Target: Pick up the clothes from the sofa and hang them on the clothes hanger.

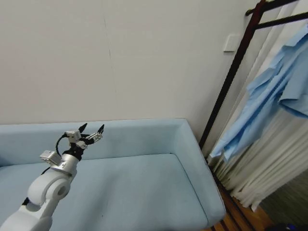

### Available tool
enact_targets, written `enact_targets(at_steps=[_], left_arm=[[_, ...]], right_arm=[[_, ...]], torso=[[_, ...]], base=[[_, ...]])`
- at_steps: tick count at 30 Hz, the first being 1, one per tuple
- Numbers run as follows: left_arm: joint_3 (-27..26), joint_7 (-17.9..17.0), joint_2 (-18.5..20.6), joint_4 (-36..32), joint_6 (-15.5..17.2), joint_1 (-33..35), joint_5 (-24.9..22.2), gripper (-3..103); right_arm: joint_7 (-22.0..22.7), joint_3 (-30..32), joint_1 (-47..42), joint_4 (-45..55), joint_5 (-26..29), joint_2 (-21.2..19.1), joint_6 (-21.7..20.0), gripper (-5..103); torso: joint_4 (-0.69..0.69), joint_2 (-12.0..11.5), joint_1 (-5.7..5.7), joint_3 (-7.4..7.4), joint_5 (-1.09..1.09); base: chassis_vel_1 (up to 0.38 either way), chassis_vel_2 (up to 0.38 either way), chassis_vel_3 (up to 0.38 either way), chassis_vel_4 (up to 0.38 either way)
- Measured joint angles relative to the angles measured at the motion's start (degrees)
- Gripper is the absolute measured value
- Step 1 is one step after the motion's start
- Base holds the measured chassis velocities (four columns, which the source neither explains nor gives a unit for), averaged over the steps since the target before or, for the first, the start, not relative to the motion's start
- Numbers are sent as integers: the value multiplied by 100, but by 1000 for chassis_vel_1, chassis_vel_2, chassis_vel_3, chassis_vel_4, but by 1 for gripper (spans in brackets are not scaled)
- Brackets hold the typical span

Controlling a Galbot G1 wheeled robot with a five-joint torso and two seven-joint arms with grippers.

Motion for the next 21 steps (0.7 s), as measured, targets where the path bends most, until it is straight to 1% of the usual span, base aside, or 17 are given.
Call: enact_targets(at_steps=[11,21], left_arm=[[-54,-3,17,-127,-8,89,-1,100],[12,-2,-10,-126,16,70,4,100]], right_arm=[[147,85,-206,-98,35,-62,-48,9],[94,197,-411,123,-45,-305,-53,9]], torso=[[1,0,0,0,0],[-2,1,0,0,1]], base=[[0,0,0,0],[0,0,0,0]])
